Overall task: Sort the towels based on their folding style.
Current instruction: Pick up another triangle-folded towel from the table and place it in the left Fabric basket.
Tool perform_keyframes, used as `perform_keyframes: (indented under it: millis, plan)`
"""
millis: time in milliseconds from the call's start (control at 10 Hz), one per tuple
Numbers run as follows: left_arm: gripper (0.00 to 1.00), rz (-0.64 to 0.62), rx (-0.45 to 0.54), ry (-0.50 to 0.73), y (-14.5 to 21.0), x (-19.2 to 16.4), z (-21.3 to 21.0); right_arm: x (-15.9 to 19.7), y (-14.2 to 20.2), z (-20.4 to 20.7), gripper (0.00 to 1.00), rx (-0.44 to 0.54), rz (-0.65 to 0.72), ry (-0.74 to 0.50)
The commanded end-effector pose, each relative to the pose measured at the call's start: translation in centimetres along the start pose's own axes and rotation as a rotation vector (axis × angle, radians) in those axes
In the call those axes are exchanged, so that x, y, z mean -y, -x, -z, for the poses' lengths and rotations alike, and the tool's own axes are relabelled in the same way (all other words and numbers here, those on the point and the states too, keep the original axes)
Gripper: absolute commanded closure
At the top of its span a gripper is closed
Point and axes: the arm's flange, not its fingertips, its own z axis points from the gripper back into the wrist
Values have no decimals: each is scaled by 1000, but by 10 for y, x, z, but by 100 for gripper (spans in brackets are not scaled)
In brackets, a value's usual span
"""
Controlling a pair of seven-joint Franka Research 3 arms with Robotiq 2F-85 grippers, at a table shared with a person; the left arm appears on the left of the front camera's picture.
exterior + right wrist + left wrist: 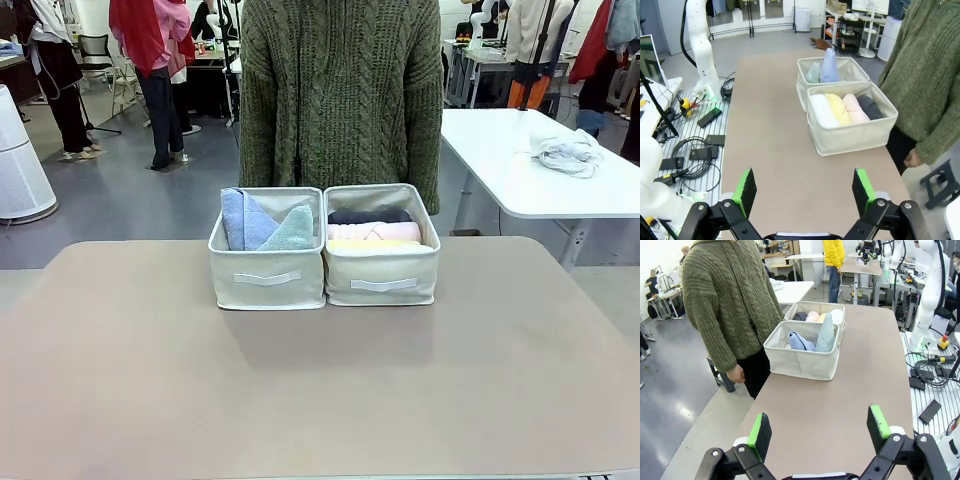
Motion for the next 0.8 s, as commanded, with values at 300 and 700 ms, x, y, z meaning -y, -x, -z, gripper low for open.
perform_keyframes:
  millis: [300, 700]
  plan:
    - [0, -4, -15, -1, -1, 3, 1, -2, 0, -1, 0, -5, -4, -11]
    - [0, -4, -15, -1, -1, 3, 1, -2, 0, -1, 0, -5, -4, -11]
